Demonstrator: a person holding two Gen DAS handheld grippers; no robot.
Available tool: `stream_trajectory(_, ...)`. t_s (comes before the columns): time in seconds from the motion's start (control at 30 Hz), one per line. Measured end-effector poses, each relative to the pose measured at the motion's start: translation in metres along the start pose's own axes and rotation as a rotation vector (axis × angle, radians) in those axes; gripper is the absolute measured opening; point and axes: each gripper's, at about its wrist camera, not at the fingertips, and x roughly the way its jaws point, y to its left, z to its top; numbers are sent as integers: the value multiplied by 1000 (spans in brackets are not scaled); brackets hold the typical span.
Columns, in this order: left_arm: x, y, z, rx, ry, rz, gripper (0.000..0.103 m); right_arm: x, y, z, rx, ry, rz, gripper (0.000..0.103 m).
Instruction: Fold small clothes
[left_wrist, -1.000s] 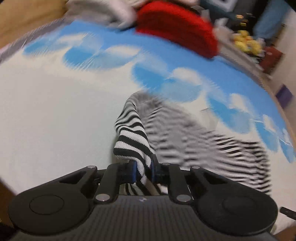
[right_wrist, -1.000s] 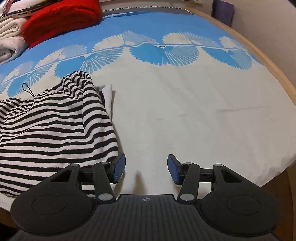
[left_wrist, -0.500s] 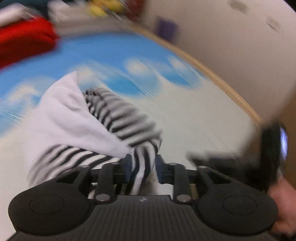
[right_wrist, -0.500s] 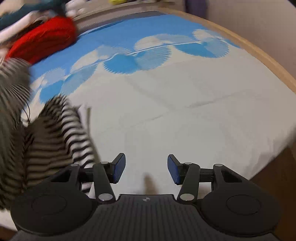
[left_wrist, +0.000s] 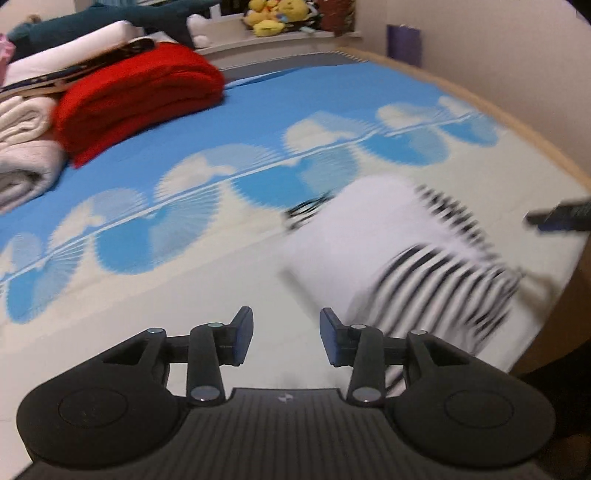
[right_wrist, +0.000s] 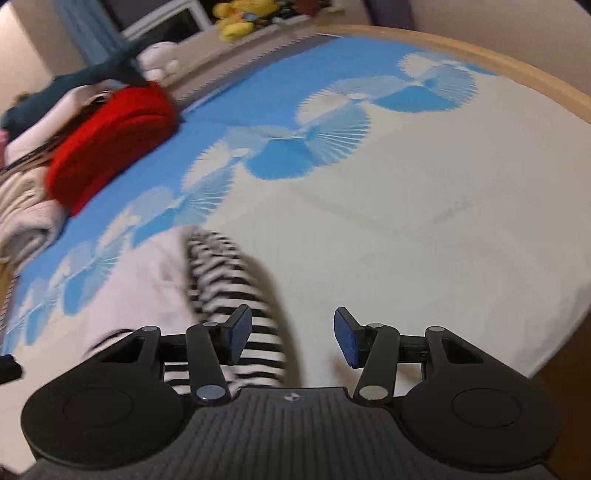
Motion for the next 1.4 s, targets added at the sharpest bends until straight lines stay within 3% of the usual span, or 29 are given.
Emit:
stream_trajectory(0.03, 5, 12, -11, -15, -6, 4, 44, 2, 6, 0, -16, 4, 28, 26)
stream_trajectory(0.07, 2, 25, -24, -35, -18, 3, 44, 5, 13, 0, -39, 7, 48, 14)
stream_trajectory(0.13, 5, 44, -48, -94, -58, 3, 44, 11, 27, 2, -87, 9, 60, 14)
stream_trajectory(0.2, 11, 52, -57, -120, 11, 47, 41, 19, 37, 3, -121, 28, 88, 16)
stream_trajectory(0.23, 3, 51, -55, -111, -34, 68, 41, 23, 40, 3, -119, 43, 105, 18)
stream_trajectory(0.3, -10, 51, -50, -101, -140, 75, 45, 35, 47, 5, -116, 81, 125, 35)
stream_trajectory(0.33, -13, 52, -48, -99, -165, 70, 45, 40, 52, 5, -126, 88, 116, 48)
stream_trajectory(0.37, -13, 53, -48, -97, -170, 68, 46, 47, 58, 6, -150, 96, 99, 53)
stream_trajectory(0.5, -6, 53, -50, -57, -121, 68, 46, 69, 68, 3, -199, 153, 19, 56)
stream_trajectory(0.63, -6, 55, -52, -55, -124, 72, 50, 83, 78, -3, -229, 191, 24, 53)
stream_trajectory(0.7, 0, 57, -55, -87, -121, 66, 50, 88, 86, -11, -273, 208, 24, 36)
stream_trajectory(0.73, -1, 60, -55, -106, -121, 59, 50, 90, 90, -15, -291, 218, 24, 15)
stream_trajectory(0.77, -3, 62, -56, -125, -121, 53, 50, 89, 92, -18, -304, 219, 30, 1)
stream_trajectory(0.83, -4, 64, -55, -159, -115, 47, 50, 78, 91, -16, -277, 184, 74, 1)
stream_trajectory(0.9, -4, 66, -53, -195, -109, 36, 50, 52, 80, -5, -191, 90, 164, 1)
stream_trajectory(1.0, -5, 64, -49, -248, -118, -16, 50, -2, 50, 11, -24, -79, 301, 0)
stream_trajectory(1.1, -3, 50, -43, -276, -133, -130, 50, -28, 25, 11, 15, -123, 298, 0)
stream_trajectory(1.23, 2, 12, -32, -222, -145, -308, 52, -18, 2, 8, 19, -21, 206, 0)
stream_trajectory(1.3, 9, -10, -29, -187, -121, -390, 52, -1, -2, 0, -12, 93, 126, 0)
stream_trajectory(1.4, 26, -37, -30, -129, -42, -434, 53, 22, 6, -12, -115, 199, 35, 0)
